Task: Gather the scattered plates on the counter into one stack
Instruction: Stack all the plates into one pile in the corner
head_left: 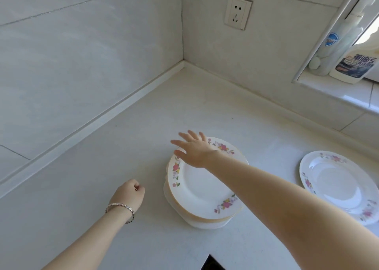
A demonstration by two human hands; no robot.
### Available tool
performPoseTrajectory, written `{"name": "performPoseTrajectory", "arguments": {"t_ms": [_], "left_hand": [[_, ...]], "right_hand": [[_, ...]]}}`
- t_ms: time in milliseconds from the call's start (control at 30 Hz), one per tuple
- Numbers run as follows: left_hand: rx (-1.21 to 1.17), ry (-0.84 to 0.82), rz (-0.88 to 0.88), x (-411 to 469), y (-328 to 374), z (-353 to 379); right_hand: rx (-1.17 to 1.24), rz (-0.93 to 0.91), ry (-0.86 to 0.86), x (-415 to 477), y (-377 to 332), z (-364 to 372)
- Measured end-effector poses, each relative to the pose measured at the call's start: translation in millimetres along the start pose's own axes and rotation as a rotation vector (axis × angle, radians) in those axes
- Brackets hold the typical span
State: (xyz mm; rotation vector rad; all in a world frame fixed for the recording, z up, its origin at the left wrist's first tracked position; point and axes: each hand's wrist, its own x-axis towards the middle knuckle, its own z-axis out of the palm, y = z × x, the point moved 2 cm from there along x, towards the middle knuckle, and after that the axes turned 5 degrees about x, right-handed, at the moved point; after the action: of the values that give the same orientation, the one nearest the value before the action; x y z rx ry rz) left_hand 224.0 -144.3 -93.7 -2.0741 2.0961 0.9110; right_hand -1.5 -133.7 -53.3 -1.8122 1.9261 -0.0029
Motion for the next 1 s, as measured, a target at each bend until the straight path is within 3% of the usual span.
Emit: {"name": "performPoseTrajectory", "arguments": {"t_ms": [300,400,533,633,833,933,1000], "left_hand": [[0.071,0.008,0.131,19,27,-19],[0.104,0.029,0.237,16,52,-24],[0.134,0.014,0.417,-9,99,-21],[0.103,-0.043,0.503,-34,140,-5],[0.118,-0.267,0.658,-97,236,64],[0.042,-0.418,0.602,-129,277,120],[-0.016,-0.56,0.472,-147,298,162]], "right_hand": [[-0.085,0.021,0.006,5,1,9],[0.083,0.065,0.142,-9,9,1],[0.326,0.271,0.315,-60,51,-9],[0.391,0.415,0.326,-117,90,-11],[0.322,0.659,0.179,-242,175,3],[0.32,0.77,0.137,-303,218,18],[0.307,0.809,0.152,-341,244,30]]}}
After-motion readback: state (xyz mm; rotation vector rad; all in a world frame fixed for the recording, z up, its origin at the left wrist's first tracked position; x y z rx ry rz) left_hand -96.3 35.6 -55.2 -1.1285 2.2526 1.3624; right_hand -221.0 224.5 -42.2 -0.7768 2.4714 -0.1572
